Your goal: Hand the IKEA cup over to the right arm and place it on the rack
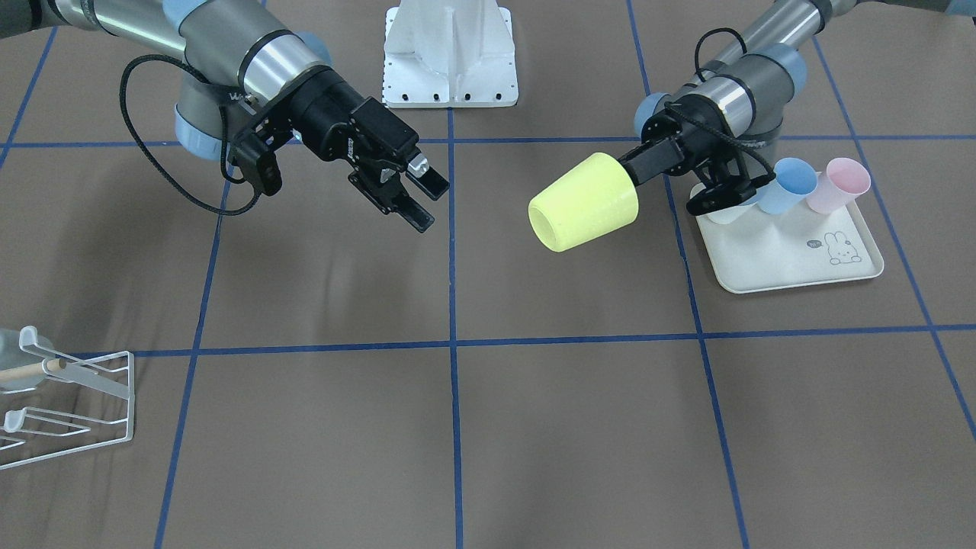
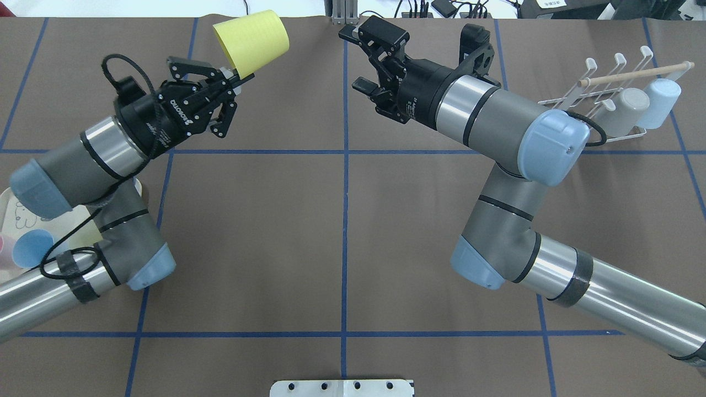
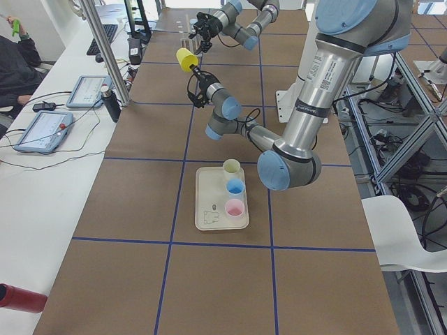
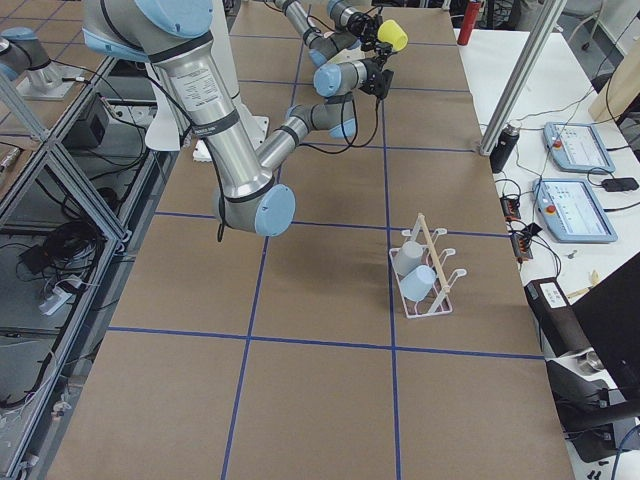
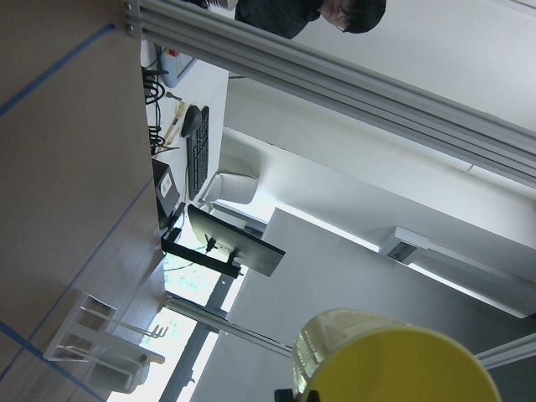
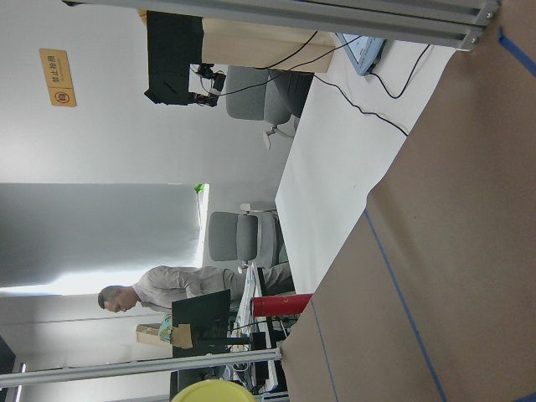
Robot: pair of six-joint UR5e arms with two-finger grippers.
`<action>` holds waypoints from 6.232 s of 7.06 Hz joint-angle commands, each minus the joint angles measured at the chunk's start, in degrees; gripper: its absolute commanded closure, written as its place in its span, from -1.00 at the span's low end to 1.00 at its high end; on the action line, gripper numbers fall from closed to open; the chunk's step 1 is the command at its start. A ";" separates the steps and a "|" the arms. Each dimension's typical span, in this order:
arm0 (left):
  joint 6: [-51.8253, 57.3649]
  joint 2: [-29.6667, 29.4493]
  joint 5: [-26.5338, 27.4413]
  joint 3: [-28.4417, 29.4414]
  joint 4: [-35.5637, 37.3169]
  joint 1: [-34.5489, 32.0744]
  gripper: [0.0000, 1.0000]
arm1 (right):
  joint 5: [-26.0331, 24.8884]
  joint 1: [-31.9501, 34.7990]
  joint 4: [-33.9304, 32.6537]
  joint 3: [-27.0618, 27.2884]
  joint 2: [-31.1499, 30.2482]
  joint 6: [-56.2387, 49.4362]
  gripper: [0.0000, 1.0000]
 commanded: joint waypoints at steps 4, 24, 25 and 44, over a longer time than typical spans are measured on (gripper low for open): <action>0.28 -5.53 5.45 5.27 -1.70 4.92 1.00 | -0.21 -0.47 0.17 -0.44 0.48 0.03 -1.00; 6.43 -9.84 9.49 6.94 -0.64 9.49 -1.00 | -0.30 -0.73 0.61 -1.05 0.12 -0.49 1.00; 6.52 -9.75 9.49 6.94 -0.64 9.49 -1.00 | -0.30 0.14 0.61 -1.05 0.04 -0.75 1.00; 61.01 10.64 -23.38 -34.90 67.56 -8.88 -1.00 | -15.68 11.66 -19.43 14.07 -37.84 -70.10 1.00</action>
